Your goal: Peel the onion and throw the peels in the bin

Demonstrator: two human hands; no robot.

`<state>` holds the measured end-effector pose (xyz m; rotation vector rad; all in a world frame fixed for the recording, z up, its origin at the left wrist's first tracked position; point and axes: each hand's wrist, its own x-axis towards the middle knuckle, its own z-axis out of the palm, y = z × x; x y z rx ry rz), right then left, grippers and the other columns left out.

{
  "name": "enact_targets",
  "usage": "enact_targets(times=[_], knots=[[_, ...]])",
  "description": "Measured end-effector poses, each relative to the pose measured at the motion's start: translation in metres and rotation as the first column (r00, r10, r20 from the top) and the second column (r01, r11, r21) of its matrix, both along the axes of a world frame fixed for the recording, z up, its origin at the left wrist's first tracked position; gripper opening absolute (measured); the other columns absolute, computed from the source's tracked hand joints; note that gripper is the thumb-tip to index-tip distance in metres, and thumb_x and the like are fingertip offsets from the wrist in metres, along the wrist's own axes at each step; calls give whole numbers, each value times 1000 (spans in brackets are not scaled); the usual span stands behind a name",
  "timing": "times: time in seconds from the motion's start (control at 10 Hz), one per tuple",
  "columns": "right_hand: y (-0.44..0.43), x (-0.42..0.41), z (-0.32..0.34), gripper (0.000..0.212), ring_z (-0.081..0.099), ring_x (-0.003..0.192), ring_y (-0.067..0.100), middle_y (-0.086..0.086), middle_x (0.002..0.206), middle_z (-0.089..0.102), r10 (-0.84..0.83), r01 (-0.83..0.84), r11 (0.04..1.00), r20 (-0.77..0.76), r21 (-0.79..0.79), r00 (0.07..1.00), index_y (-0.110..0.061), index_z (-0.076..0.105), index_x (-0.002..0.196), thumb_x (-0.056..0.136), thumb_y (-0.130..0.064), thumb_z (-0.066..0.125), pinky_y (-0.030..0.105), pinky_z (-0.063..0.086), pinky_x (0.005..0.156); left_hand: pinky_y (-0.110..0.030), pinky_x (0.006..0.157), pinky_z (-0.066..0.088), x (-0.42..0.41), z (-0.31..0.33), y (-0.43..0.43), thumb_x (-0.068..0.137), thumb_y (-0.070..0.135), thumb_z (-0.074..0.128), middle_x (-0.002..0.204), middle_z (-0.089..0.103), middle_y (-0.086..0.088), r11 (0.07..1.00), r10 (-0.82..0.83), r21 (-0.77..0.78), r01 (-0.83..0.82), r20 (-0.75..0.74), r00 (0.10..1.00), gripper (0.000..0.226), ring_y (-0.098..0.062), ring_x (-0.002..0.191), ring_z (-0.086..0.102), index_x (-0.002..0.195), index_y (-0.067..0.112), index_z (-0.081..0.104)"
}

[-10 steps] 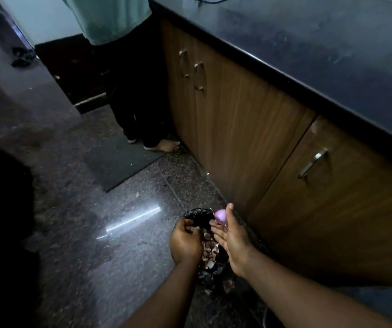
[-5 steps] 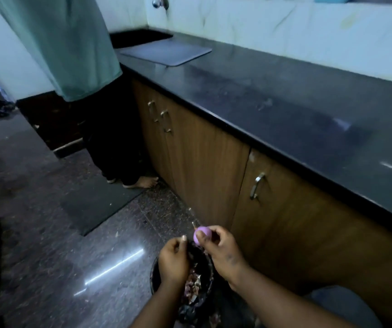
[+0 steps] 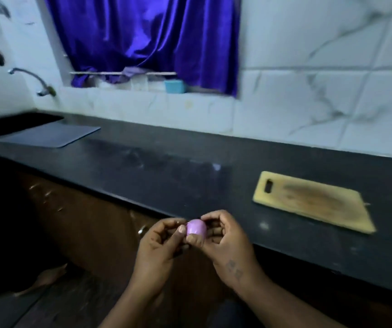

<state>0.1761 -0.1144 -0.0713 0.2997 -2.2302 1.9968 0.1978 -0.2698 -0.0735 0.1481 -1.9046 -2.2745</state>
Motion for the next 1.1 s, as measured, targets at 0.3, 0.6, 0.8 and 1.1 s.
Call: enact_targets(times=[0.3, 0.6, 0.8, 1.1], knots=[[186, -37, 70, 38, 77, 94, 19, 3, 99, 82, -188, 191, 978, -49, 77, 981, -16, 76, 108, 74, -8, 90, 33, 63, 84, -32, 78, 66, -83, 68, 159, 100, 5, 67, 92, 83, -14, 940, -312, -165, 299, -57, 948, 11, -25, 86, 79, 101, 8, 77], [266, -103, 39, 36, 75, 92, 15, 3, 100, 80, -312, 303, 922, 0, 239, 950, -12, 78, 111, 77, -8, 89, 29, 58, 84, -32, 83, 59, -180, 41, 238, 87, 25, 80, 88, 80, 8, 678, -263, -717, 165, -27, 964, 9, -16, 93, 74, 81, 32, 78], [275, -123, 20, 39, 68, 83, 3, -5, 94, 77, -323, 298, 878, 4, 375, 946, -17, 77, 115, 78, -15, 88, 14, 51, 76, -40, 102, 47, -202, 32, 251, 90, 37, 73, 105, 81, 8, 407, -236, -912, 48, -55, 970, 12, -24, 120, 63, 96, 37, 83], [275, -121, 18, 51, 70, 100, 12, 3, 111, 76, -356, 317, 850, 16, 422, 934, -13, 69, 129, 82, -17, 86, 22, 55, 92, -37, 102, 43, -201, 24, 247, 93, 38, 73, 115, 80, 8, 446, -225, -894, 45, -64, 972, 23, -19, 120, 66, 114, 36, 80]])
